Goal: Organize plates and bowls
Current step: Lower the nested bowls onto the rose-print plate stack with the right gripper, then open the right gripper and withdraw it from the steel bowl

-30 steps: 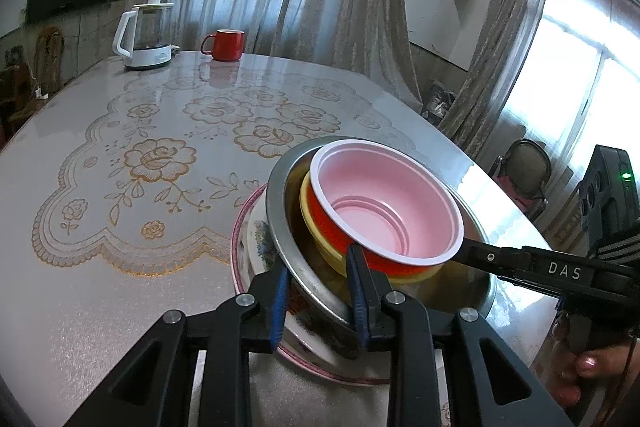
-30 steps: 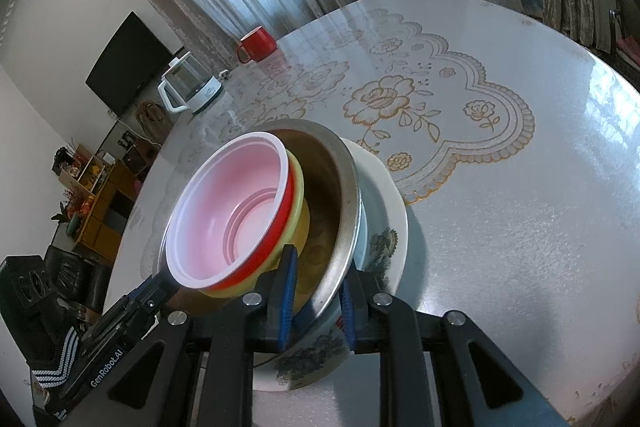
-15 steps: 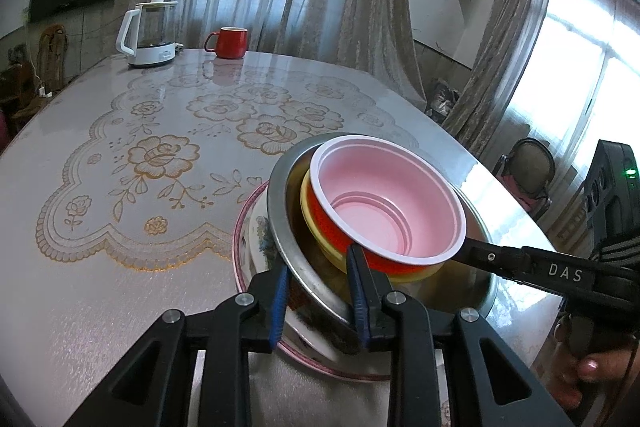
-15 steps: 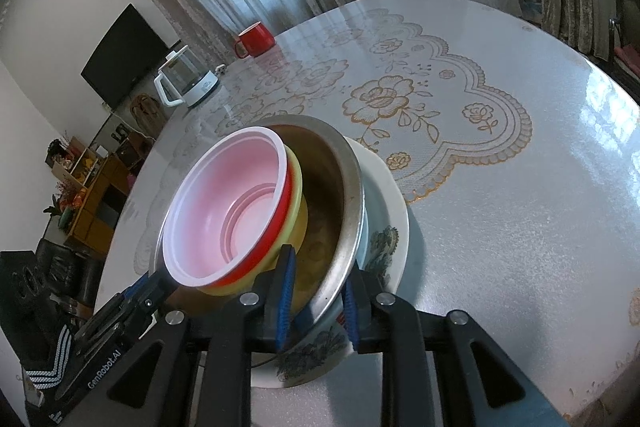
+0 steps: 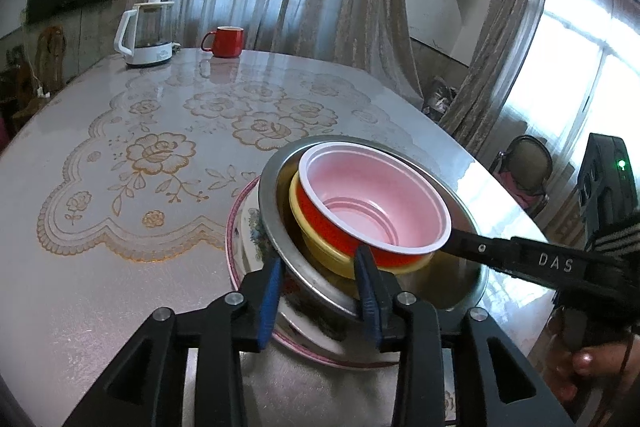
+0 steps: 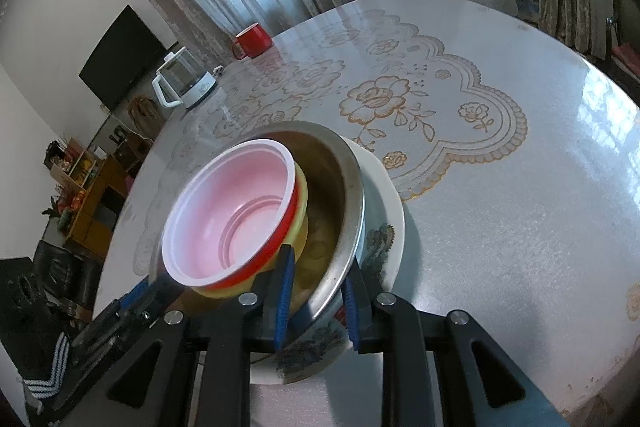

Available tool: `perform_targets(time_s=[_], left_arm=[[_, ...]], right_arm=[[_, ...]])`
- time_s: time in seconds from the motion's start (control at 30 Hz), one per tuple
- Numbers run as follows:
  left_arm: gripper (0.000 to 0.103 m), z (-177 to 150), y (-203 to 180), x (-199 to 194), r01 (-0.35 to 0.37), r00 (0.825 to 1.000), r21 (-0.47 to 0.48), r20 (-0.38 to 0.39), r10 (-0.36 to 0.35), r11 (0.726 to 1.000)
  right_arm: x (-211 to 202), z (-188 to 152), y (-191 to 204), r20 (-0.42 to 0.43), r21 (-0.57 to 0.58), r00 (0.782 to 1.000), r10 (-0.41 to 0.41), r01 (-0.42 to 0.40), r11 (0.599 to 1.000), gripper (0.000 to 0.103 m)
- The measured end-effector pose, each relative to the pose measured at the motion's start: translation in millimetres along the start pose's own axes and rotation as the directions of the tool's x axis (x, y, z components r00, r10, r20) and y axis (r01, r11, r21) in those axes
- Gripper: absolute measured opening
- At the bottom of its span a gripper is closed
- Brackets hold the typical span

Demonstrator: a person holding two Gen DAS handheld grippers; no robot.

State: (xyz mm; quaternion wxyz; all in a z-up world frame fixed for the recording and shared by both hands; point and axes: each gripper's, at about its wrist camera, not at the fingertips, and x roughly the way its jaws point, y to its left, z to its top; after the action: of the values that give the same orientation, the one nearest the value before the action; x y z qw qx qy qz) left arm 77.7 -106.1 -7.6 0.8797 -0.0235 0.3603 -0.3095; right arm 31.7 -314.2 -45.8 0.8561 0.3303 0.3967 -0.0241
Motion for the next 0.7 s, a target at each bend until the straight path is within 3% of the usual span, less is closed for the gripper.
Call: perform_targets(time_s=[0.17, 0.37, 0.43, 0.6, 0.7], left_arm=[[0.059, -3, -6, -12, -0.038, 0.999, 0.055, 0.04, 0.036, 0.998], [0.075, -6, -5, -24, -0.048, 0.997, 0.047, 0.061, 0.045, 0.998], [0.076, -9, -2, -28, -0.045, 0.997, 0.032, 0.061, 0.043, 0.998], [0.094, -18, 0, -37, -0.042, 0.998, 0.01, 0.054, 0.041, 0.999], [0.097, -23, -2, -42, -0.066, 0.997, 0.014, 0.038, 0.066, 0.998]], right_arm=[[-6, -1, 4, 0.016, -0.011, 1.0, 0.006, -0.006, 1.0, 0.033], [-8, -4, 6, 0.016, -0.013, 1.0, -0.001, 0.001, 1.0, 0.034], [-10, -5, 6, 0.02, -0.014, 1.0, -0.001, 0.002, 1.0, 0.034], [-17, -9, 7, 0.026, -0.021, 1.0, 0.0, 0.001, 1.0, 0.034], [-22, -13, 10, 0.038, -0.056, 0.999, -0.012, 0.014, 0.998, 0.036]])
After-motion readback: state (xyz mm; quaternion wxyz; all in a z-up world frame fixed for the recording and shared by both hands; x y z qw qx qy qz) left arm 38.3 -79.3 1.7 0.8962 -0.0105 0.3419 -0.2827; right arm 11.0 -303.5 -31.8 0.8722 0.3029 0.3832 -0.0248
